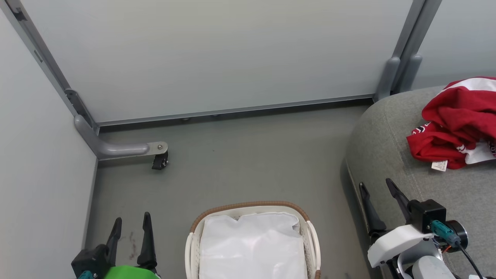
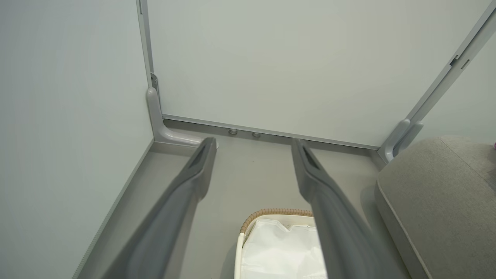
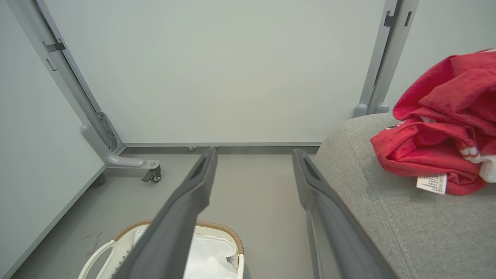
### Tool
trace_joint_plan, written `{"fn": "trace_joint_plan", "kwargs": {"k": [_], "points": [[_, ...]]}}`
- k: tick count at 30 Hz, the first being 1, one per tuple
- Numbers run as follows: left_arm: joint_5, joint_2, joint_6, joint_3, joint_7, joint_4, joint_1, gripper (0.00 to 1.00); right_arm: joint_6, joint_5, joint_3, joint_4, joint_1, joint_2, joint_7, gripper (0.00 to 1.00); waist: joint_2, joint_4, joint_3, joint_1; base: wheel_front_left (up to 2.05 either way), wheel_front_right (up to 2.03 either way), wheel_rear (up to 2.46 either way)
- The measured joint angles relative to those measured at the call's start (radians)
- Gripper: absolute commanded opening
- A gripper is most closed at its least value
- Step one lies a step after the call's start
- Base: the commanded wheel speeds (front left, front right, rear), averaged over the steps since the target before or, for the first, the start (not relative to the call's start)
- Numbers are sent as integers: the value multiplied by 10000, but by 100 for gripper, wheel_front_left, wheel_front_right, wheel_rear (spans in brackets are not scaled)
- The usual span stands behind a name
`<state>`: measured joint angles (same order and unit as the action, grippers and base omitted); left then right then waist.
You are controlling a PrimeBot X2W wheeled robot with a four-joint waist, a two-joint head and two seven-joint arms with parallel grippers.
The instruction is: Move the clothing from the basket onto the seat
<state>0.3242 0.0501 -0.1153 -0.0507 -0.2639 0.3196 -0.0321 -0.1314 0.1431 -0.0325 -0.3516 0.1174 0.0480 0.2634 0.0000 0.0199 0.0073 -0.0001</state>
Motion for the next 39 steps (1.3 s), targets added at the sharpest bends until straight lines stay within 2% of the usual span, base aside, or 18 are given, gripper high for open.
{"fn": "trace_joint_plan", "kwargs": {"k": [6,7,13,39], "points": [[105,-2,8,-31,0,-46,0,100,0,4,-4,-4,1,2,0,100,0,-17,28,0,0,0,0],[180,-4,8,-31,0,-36,0,0,0,15,-19,-29,-6,-8,0,0,0,-16,31,0,0,0,0],[364,-40,8,-71,92,401,-29,0,0,196,-23,-468,-272,-98,-125,0,0,-20,31,0,0,0,0],[4318,-40,-2,474,1239,77,225,0,0,4815,437,0,-267,-90,-1271,0,0,-58,15,0,0,0,0]]}}
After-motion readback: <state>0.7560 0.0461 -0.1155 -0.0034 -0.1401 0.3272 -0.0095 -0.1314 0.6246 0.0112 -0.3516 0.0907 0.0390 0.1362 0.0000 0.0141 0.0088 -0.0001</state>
